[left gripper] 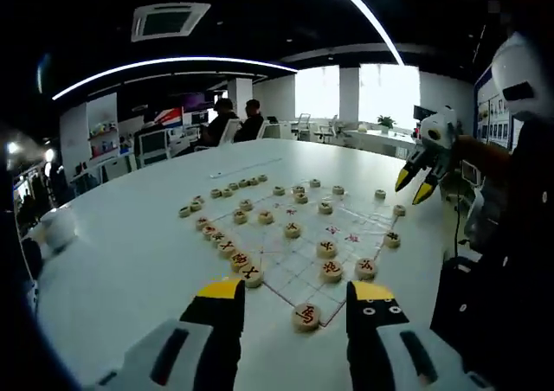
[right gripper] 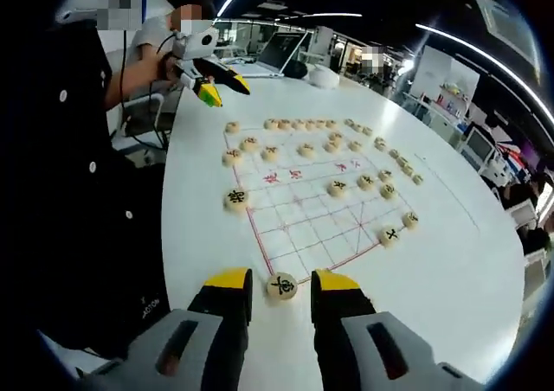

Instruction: Pick up the chess pieces one by one and place each piece onto its starting position on the chessboard, setting the pieces on their correct points until all the chess pieces are arranged in the starting layout

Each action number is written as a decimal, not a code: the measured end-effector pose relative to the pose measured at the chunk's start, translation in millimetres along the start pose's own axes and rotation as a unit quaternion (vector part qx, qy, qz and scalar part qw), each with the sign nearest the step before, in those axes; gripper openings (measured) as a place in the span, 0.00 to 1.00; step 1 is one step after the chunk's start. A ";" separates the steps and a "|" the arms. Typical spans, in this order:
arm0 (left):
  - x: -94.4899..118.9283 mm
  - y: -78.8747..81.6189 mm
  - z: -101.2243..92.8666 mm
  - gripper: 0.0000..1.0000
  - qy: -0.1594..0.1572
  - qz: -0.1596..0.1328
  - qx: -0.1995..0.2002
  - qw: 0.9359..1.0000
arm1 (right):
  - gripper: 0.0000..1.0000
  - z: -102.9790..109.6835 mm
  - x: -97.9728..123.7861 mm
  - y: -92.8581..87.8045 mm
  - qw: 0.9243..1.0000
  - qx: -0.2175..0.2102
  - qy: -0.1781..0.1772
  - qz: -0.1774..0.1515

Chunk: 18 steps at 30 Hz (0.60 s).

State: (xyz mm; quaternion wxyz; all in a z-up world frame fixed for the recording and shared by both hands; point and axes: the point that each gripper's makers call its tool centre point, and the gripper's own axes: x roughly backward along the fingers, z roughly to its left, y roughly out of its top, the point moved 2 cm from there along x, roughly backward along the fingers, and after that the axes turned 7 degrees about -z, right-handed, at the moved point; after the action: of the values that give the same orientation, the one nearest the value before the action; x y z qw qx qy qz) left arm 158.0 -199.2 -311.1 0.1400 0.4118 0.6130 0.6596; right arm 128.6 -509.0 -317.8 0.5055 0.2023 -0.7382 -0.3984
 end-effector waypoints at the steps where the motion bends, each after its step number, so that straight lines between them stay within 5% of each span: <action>1: -2.2 0.3 1.7 0.48 -0.002 -0.002 0.007 1.000 | 0.28 -0.5 0.7 1.1 1.000 -0.007 -0.005 -0.007; 18: -50.4 -9.0 22.0 0.48 -0.012 0.042 0.054 0.998 | 0.27 1.3 4.8 -1.9 0.998 -0.046 -0.023 -0.032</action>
State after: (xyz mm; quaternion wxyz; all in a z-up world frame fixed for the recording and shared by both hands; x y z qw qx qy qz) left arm 202.3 -216.8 -340.1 0.0971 0.4518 0.6281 0.6260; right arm 125.3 -513.0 -316.8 0.4842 0.1928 -0.7236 -0.4526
